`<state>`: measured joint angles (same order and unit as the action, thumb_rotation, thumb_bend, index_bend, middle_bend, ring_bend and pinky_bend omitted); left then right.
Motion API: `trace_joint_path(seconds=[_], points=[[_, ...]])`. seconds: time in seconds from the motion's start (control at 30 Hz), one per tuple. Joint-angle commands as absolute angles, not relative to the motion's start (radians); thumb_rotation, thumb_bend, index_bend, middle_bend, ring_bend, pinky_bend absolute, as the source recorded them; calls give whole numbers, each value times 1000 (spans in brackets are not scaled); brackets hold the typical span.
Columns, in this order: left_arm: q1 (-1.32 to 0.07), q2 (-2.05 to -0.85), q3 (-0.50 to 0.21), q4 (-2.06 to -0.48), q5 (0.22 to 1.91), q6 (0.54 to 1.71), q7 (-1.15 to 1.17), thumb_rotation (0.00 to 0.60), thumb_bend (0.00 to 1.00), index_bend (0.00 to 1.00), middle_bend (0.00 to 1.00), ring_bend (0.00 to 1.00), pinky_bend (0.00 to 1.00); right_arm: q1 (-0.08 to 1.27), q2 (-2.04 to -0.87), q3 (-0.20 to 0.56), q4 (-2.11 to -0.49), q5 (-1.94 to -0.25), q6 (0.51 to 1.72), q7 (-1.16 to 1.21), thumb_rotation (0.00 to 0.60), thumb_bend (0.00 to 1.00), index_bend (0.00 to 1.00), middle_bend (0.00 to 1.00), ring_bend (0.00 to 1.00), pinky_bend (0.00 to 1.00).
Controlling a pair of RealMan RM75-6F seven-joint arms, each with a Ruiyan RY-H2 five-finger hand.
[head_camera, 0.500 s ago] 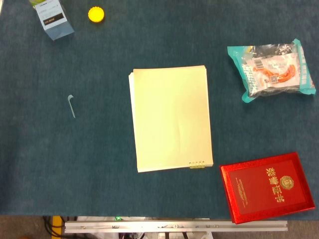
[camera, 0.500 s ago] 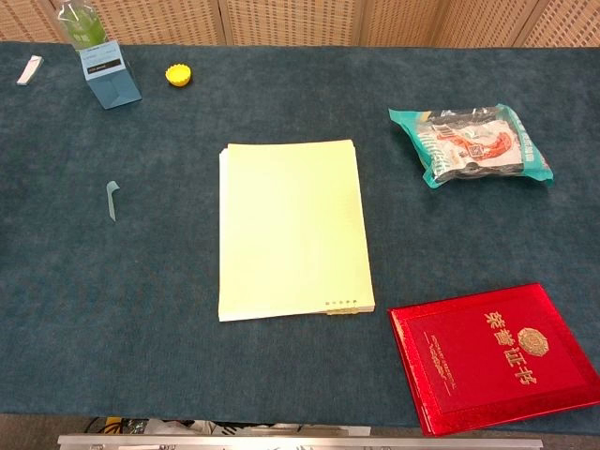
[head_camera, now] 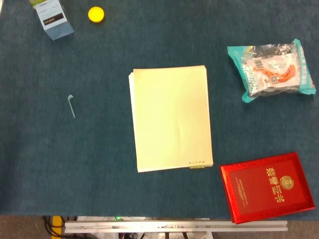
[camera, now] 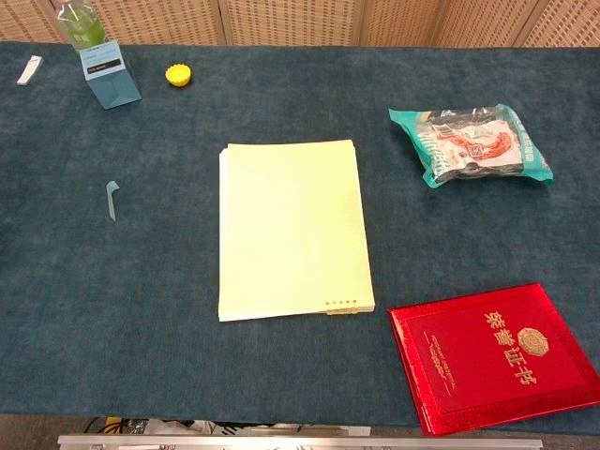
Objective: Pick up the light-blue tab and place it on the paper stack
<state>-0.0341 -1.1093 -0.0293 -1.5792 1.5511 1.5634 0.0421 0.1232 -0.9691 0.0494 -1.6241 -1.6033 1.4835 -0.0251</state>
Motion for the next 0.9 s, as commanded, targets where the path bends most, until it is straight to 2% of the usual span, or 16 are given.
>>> trace_joint_path(seconds=[0.03,0.2,0.37,0.57,0.83,0.9], points=[[-48,-1103,-26,-1584,1560,1544,39,600,338,95,455,465,480,133,-962,60,-1633,-1596,1477,-33,600,127,164,380,326,463],[-91,-1086,-23,-1586,1600,1499,28,600,339,122,469,475,530,150,-950,71,-1653,-1591,1460,-49,600,127,164,380,326,463],[-147,-1069,-20,-1578,1645,1443,9,600,338,201,513,512,616,160,-948,74,-1663,-1584,1444,-63,600,127,164,380,326,463],[-221,-1063,-17,-1545,1682,1365,-44,600,338,249,606,642,710,161,-950,71,-1667,-1575,1435,-72,600,127,164,380,326,463],[-331,-1079,-4,-1460,1724,1249,-160,600,339,295,849,853,766,160,-952,66,-1670,-1568,1429,-76,600,127,164,380,326,463],[-352,-1085,1,-1436,1735,1230,-179,600,339,296,875,874,775,160,-952,66,-1670,-1567,1429,-76,600,127,164,380,326,463]])
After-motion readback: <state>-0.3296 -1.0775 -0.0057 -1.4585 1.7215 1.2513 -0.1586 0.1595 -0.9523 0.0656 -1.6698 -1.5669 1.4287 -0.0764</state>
